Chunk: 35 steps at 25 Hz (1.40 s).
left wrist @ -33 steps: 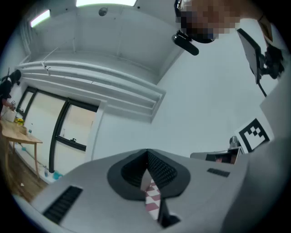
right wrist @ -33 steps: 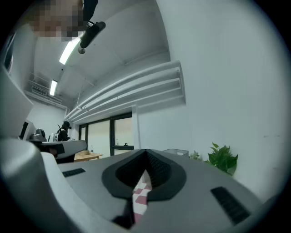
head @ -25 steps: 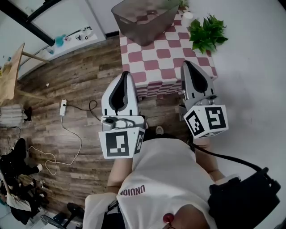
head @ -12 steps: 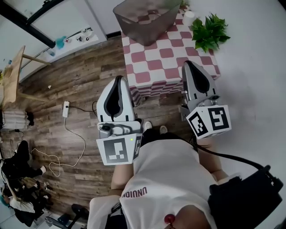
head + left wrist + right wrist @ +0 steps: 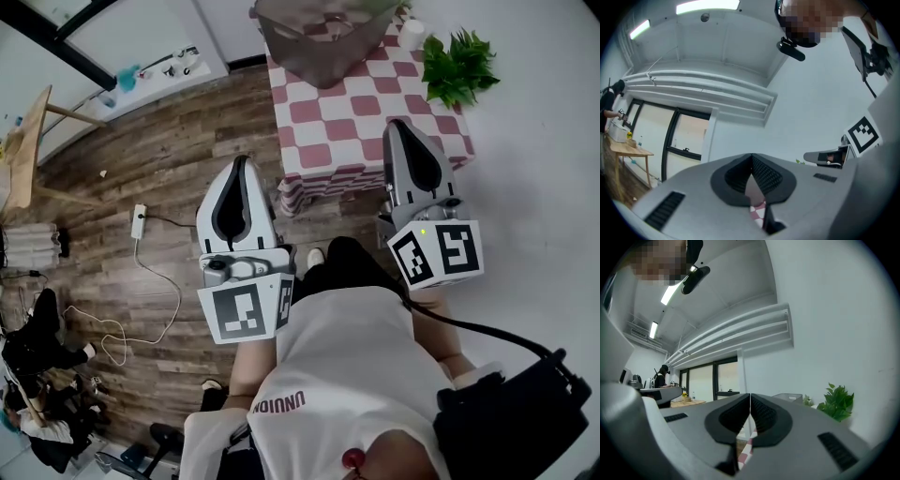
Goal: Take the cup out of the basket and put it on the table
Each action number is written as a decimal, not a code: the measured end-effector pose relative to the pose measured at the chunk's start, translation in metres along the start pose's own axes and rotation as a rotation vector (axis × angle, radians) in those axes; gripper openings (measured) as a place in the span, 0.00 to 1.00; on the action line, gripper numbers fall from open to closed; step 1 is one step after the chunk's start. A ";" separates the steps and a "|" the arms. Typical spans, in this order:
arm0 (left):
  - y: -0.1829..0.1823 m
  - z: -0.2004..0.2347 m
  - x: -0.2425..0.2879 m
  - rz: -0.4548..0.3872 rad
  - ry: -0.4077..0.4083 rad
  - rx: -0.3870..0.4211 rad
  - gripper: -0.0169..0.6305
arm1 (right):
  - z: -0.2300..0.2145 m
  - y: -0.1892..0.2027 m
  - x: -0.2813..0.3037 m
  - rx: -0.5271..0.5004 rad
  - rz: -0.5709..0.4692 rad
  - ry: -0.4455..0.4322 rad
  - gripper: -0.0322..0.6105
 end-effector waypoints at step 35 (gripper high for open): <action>0.069 0.022 0.247 0.013 0.307 -0.021 0.05 | -0.089 0.040 0.198 -0.091 -0.025 0.152 0.08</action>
Point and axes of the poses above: the fingertips, and each gripper's own axes: x forward along the fingers, z to its left, y out of its underside, the point moved 7 cm from there along -x, backward along the fingers, and after that the axes turned 12 degrees about -z, right-handed, at the moved point
